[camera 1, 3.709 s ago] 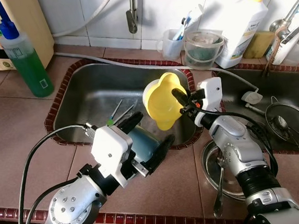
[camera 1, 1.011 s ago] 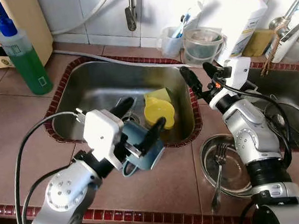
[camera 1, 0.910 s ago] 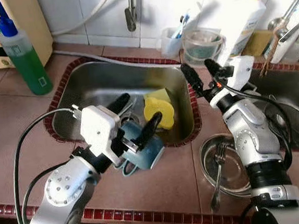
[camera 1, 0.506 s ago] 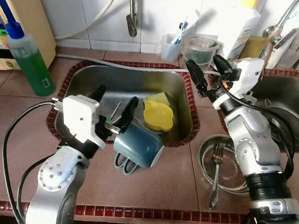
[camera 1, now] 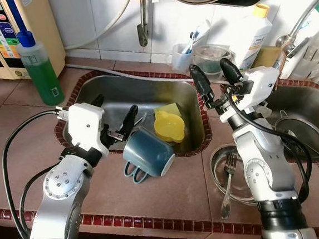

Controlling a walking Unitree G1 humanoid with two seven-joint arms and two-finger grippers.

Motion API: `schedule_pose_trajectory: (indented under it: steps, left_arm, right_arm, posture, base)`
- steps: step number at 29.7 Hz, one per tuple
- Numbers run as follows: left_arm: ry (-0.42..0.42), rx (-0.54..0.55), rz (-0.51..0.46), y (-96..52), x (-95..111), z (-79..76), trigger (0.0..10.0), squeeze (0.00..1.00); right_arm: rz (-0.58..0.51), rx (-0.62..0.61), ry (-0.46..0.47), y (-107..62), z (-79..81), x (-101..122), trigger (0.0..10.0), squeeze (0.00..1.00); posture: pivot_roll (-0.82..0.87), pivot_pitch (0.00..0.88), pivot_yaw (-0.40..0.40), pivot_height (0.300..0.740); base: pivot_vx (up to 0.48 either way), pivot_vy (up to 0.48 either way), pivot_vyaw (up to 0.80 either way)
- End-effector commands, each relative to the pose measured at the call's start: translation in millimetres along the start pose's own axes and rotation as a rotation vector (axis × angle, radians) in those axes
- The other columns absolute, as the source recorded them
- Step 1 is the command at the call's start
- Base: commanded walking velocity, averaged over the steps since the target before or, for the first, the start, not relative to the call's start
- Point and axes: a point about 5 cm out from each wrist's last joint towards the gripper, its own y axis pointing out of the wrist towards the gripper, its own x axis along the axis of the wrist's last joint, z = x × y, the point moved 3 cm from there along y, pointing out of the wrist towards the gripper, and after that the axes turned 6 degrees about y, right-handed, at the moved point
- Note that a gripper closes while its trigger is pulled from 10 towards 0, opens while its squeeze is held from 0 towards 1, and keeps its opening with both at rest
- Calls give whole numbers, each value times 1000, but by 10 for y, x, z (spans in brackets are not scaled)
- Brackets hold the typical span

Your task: Kitchen organization

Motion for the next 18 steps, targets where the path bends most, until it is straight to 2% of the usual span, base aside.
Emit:
schedule_pose_trajectory:
  steps: [1,7,13,18]
  left_arm:
    - [44,12,28,-24,-79,-12,10000,0]
    - [113,14,33,-38,-115,-35,10000,0]
    - [183,-45,23,-64,-133,-132,10000,0]
    - [234,-39,40,-70,-163,-121,10000,0]
  right_arm:
    - [-23,34,20,-39,74,85,10000,0]
    - [-35,45,55,-83,134,154,10000,0]
    - [-18,8,108,-237,192,138,10000,0]
    - [-25,-6,120,-292,216,152,10000,0]
  posture:
    - [-83,66,-62,740]
    - [-92,73,-58,740]
    - [-102,81,-49,740]
    - [-108,85,-35,740]
  base:
    - [0,0,0]
    - [0,0,0]
    - [0,0,0]
    - [0,0,0]
